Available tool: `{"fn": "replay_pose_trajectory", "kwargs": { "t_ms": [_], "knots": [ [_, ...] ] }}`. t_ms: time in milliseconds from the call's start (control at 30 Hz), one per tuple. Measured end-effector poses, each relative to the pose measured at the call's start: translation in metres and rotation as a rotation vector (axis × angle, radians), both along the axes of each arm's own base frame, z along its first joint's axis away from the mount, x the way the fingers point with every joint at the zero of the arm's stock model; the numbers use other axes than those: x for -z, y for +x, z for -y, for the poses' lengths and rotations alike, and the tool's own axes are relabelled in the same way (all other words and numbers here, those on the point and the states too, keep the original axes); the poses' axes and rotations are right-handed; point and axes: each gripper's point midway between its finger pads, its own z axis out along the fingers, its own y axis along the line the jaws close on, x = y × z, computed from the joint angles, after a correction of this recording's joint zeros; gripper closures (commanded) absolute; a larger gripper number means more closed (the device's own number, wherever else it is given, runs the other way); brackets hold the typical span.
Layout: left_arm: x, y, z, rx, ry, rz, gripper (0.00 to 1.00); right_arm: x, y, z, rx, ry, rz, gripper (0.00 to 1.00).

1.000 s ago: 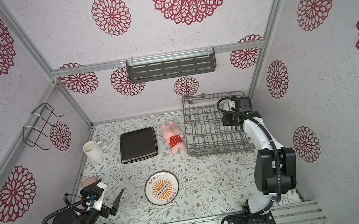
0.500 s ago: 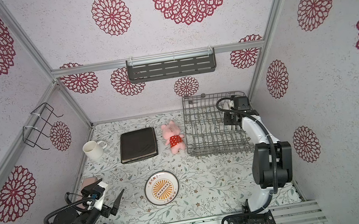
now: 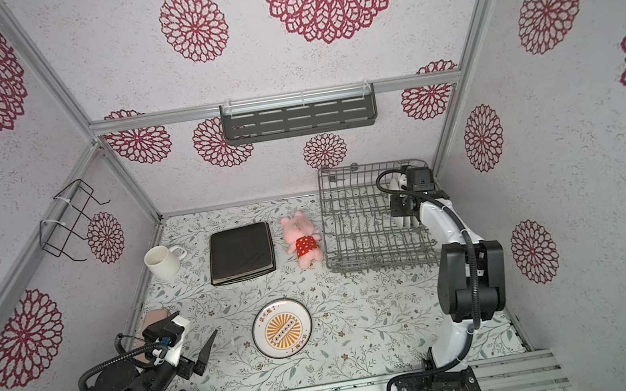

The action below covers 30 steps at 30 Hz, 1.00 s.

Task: Unload the plates from the dish rack
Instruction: 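Lower the right gripper and close it on the front printed plate's rim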

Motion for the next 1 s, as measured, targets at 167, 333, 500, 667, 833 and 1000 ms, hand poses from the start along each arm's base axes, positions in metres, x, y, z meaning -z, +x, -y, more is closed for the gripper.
{"fn": "replay_pose_trajectory", "kwargs": {
  "t_ms": [167,333,500,667,833,1000],
  "knots": [
    [0.001,0.001,0.0,-0.001,0.002,-0.003,0.03,0.008,0.005,0.001,-0.004,-0.005,-0.013,0.61],
    [0.001,0.001,0.0,0.0,0.003,-0.004,0.03,0.013,0.006,0.003,-0.006,-0.008,-0.023,0.7],
    [0.001,0.001,0.0,-0.001,0.003,-0.004,0.03,0.013,0.006,0.005,-0.006,-0.011,-0.02,0.76],
    [0.001,0.001,0.0,-0.001,0.003,-0.004,0.03,0.012,0.007,0.005,-0.01,-0.016,-0.015,0.81],
    [0.001,0.001,0.0,-0.001,0.003,-0.004,0.03,0.011,0.008,0.004,-0.027,-0.014,-0.008,0.88],
    [0.001,0.001,0.0,-0.001,0.003,-0.004,0.03,0.01,0.009,0.001,-0.052,-0.009,-0.001,0.9]
  ]
}}
